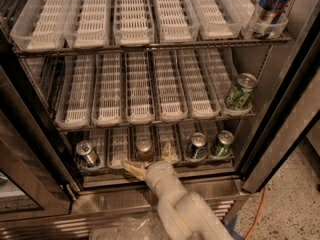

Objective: Pick orange can from bottom shelf of fridge

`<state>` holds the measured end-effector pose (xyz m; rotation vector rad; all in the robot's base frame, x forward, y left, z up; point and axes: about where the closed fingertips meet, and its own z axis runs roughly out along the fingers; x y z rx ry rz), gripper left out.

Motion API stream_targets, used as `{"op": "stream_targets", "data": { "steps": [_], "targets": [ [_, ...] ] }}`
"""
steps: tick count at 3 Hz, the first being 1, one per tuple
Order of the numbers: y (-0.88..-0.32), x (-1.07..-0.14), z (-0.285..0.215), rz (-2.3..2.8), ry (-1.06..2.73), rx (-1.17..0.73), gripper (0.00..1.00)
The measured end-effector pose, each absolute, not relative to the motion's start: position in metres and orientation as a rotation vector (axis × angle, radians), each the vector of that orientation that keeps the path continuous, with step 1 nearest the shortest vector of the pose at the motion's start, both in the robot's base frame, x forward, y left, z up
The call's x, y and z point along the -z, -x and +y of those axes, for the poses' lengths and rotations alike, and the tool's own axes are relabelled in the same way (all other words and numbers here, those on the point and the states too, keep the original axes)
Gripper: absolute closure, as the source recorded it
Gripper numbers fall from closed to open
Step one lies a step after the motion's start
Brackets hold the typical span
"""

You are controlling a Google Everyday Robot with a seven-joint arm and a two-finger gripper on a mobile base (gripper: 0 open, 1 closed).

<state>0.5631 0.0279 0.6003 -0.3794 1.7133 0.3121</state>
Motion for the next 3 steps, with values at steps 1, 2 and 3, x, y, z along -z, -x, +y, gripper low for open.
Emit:
{"op": "stream_targets", "data": {
  "steps": [1,2,3],
  "targets": [
    [-0.565,-0.598,0.027,1.707,0.361,-0.311,0.0],
    [-0.576,-0.565,0.006,1.713,0.316,-0.324,0.0],
    [-0.576,-0.568,0.006,1.713,0.316,-0.324,0.0]
  ]
}}
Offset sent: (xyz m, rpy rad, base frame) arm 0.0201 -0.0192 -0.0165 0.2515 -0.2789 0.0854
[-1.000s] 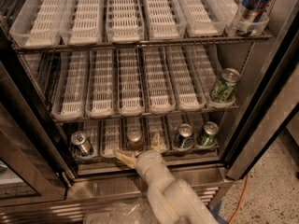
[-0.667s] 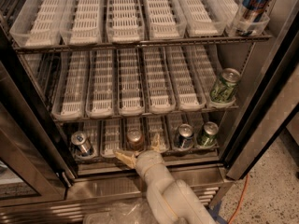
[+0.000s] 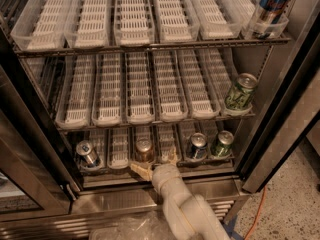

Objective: Pick orange can from bottom shelf of fridge

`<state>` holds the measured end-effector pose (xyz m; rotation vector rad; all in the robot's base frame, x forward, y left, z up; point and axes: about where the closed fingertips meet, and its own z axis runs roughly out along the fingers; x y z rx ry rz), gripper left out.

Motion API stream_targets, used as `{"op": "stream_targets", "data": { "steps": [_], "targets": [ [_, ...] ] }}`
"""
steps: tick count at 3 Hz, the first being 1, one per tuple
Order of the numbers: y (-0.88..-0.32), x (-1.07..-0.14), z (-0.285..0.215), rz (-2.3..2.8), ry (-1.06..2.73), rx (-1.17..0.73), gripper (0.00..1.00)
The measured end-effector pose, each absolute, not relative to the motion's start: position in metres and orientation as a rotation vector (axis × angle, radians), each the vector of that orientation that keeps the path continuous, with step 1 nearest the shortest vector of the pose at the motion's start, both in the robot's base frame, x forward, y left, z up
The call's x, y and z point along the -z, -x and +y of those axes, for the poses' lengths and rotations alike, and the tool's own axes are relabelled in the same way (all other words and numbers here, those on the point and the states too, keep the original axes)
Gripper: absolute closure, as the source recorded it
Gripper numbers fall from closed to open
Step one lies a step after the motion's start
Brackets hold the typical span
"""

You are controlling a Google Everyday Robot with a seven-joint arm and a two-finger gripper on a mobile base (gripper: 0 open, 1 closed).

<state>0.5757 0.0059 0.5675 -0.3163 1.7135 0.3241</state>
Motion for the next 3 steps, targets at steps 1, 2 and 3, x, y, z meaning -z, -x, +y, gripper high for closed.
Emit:
{"op": "stream_targets", "data": {
  "steps": [1,2,3],
  "targets": [
    [-0.587,-0.569,0.014,1.7,0.285,-0.356,0.0],
    [-0.598,-0.567,0.038,1.702,0.311,-0.376,0.0],
    [-0.598,-0.567,0.038,1.702,0.311,-0.376,0.0]
  ]
}}
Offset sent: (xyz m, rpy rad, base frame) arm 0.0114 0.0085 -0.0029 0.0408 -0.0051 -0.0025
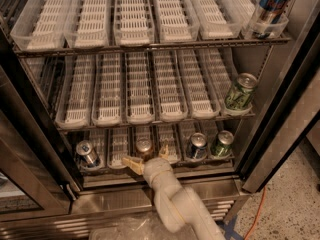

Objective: Pick orange can from bottom shelf of fridge

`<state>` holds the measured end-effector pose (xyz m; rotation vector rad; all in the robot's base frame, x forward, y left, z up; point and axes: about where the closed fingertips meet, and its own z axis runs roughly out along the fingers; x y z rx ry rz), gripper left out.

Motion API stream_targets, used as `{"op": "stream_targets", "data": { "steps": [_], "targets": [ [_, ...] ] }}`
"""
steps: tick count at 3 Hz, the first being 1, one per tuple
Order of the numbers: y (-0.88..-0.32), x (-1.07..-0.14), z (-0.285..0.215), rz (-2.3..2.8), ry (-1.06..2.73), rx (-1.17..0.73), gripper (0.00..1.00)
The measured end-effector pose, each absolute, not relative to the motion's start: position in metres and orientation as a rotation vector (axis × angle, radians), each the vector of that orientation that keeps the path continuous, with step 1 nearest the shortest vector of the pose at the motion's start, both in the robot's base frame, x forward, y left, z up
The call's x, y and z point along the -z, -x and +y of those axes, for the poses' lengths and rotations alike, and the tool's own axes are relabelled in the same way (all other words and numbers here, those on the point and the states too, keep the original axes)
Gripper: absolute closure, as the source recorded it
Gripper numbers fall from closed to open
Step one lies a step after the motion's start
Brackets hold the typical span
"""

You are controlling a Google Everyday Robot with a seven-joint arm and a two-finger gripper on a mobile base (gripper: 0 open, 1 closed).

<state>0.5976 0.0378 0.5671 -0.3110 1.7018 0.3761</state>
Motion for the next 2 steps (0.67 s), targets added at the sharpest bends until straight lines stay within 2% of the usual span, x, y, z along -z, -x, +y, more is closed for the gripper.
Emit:
{"op": "stream_targets", "data": {
  "steps": [1,2],
  "targets": [
    [-0.5976,-0.5671,0.0378,1.702,0.311,-0.376,0.18],
    [-0.5976,-0.5671,0.0378,1.702,0.311,-0.376,0.41]
  ]
}}
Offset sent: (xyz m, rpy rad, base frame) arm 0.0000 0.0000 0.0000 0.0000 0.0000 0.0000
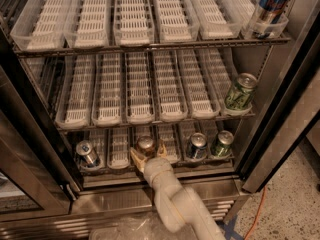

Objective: Pick orange can from bottom shelf of fridge

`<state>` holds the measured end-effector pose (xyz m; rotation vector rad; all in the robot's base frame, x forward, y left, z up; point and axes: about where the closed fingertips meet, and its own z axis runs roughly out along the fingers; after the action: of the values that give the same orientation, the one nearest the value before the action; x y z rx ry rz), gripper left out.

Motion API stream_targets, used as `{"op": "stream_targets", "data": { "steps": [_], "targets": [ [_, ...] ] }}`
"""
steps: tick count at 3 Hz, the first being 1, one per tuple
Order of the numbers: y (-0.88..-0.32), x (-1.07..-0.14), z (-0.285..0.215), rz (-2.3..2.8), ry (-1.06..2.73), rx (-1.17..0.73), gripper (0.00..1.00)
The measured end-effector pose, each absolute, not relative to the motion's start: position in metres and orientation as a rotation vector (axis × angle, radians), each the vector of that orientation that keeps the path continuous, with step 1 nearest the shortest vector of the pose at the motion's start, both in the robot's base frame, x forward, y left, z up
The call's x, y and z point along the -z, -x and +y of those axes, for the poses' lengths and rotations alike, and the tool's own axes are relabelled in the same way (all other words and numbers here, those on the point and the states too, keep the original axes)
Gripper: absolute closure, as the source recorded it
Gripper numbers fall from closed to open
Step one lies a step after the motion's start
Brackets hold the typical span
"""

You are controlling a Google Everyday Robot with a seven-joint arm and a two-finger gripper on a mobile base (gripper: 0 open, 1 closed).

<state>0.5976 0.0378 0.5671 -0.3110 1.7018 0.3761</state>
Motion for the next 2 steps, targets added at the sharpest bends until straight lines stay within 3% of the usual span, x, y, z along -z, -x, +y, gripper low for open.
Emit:
{"op": "stream_targets", "data": {
  "steps": [2],
  "targets": [
    [-0.5975,-0.5723,0.0367,1.702,0.311,-0.376,0.87]
  ]
}}
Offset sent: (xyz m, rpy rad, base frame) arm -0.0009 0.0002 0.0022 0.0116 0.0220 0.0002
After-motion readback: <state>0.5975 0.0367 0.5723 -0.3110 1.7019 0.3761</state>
